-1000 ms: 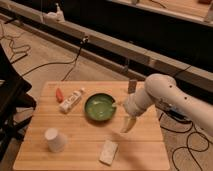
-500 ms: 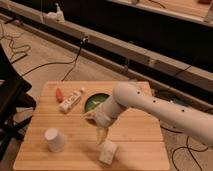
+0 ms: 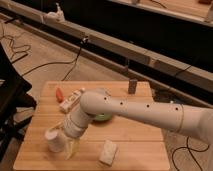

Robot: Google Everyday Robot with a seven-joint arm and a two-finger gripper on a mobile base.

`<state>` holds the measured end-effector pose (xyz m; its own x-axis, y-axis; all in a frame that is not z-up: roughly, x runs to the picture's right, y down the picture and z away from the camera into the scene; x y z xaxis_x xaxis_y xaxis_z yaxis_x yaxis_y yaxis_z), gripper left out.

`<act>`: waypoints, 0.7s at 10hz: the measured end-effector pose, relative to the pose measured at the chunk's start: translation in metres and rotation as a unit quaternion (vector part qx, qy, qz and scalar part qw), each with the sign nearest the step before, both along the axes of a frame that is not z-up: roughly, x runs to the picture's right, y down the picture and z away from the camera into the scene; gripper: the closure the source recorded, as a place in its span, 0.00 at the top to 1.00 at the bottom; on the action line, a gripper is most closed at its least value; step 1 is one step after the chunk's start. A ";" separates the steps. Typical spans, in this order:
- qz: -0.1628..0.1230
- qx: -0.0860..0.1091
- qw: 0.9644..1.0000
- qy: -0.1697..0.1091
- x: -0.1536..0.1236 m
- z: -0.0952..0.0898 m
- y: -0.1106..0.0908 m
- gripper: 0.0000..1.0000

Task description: Place the ceramic cup over the eraser

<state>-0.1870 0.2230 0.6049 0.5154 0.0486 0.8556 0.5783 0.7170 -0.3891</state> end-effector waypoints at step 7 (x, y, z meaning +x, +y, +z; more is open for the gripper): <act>0.037 -0.011 0.999 -0.014 -0.012 0.020 -0.021 0.80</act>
<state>-0.1987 0.2020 0.6247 0.4853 0.1046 0.8681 0.5351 0.7496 -0.3895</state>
